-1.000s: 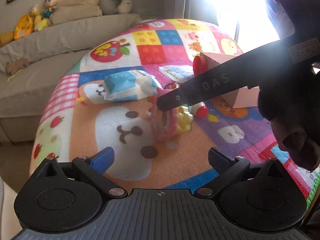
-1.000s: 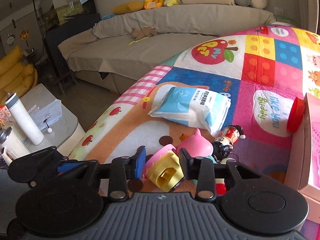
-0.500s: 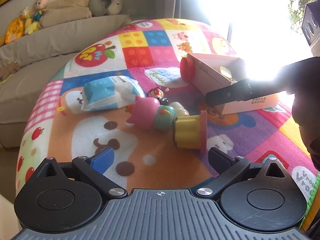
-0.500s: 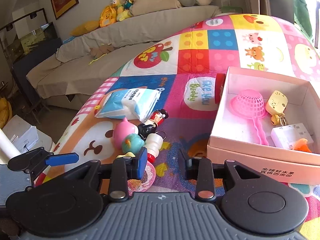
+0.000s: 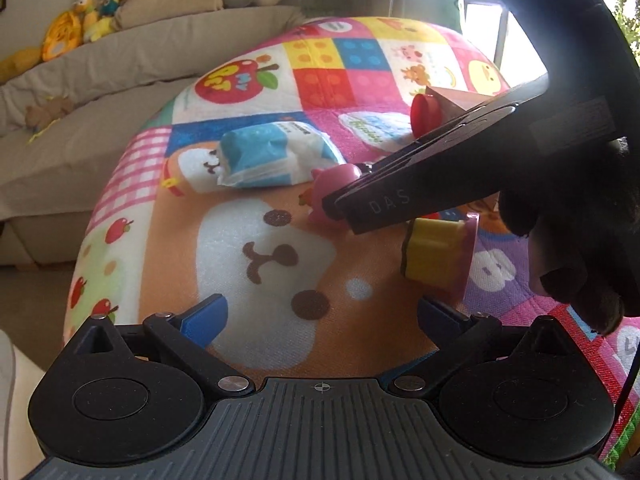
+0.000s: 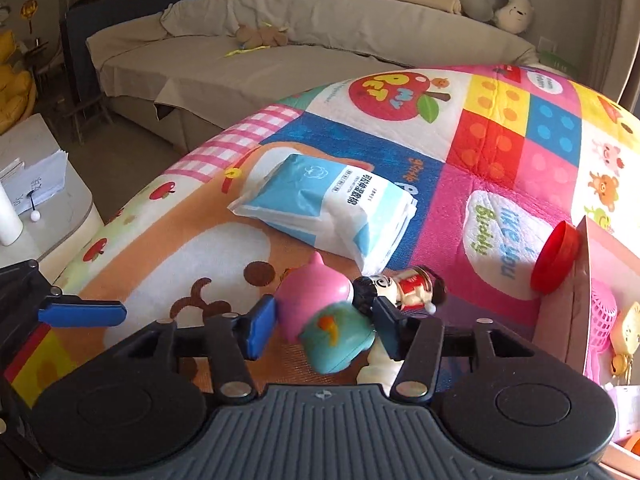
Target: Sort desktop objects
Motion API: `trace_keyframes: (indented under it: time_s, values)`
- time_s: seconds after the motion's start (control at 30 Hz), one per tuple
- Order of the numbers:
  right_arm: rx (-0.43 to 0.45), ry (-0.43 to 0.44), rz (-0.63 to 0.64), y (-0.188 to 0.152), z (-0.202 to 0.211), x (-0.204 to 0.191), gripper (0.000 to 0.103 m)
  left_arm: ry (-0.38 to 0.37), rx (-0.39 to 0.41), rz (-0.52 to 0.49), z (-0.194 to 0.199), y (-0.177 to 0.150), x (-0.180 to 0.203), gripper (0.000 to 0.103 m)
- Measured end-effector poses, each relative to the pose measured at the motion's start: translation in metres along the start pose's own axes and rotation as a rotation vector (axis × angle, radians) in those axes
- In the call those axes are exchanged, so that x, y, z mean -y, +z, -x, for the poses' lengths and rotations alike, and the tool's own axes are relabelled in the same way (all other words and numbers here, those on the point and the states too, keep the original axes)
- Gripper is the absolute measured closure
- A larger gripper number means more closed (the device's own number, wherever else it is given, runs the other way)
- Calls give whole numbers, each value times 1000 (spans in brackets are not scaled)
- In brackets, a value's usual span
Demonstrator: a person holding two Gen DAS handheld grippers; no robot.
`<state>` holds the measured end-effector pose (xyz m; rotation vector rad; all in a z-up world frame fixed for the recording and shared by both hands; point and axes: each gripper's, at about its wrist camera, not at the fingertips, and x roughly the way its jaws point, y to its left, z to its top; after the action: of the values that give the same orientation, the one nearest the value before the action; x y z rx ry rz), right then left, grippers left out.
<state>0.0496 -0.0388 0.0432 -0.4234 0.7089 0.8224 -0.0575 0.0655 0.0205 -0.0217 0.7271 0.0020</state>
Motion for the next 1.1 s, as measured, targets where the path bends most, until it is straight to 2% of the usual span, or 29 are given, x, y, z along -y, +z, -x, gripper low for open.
trace_keyframes:
  time_s: [0.07,0.2,0.33,0.47,0.67,0.77,0.87,0.9,0.93,1.0,1.1]
  values:
    - [23,2,-9,-1,13,2,74,-1,-1,5,-1,0,0,0]
    - [120,-9,-75,-4,60,22,74,-17,2,-6,0,1,5,0]
    - [169,-26,-158,-21,104,50,74,-31,6,-21,1,1,12,0]
    - [149,-47,-239,-56,124,69,74,-39,8,-34,1,3,18,0]
    - [80,-101,-365,-111,120,87,74,-51,15,-59,0,9,26,0]
    - [69,-132,-371,-125,120,88,69,-52,18,-72,0,11,30,0]
    - [89,-161,-306,-123,126,77,58,-36,27,-70,1,13,28,0]
    - [108,-153,-283,-119,129,73,50,-27,30,-62,2,13,26,0]
    - [122,-138,-273,-116,131,70,43,-18,34,-52,3,14,23,0]
    - [152,-79,-255,-106,130,62,35,1,40,-31,4,17,16,0]
    - [138,18,-251,-95,113,49,24,34,49,0,6,20,4,0]
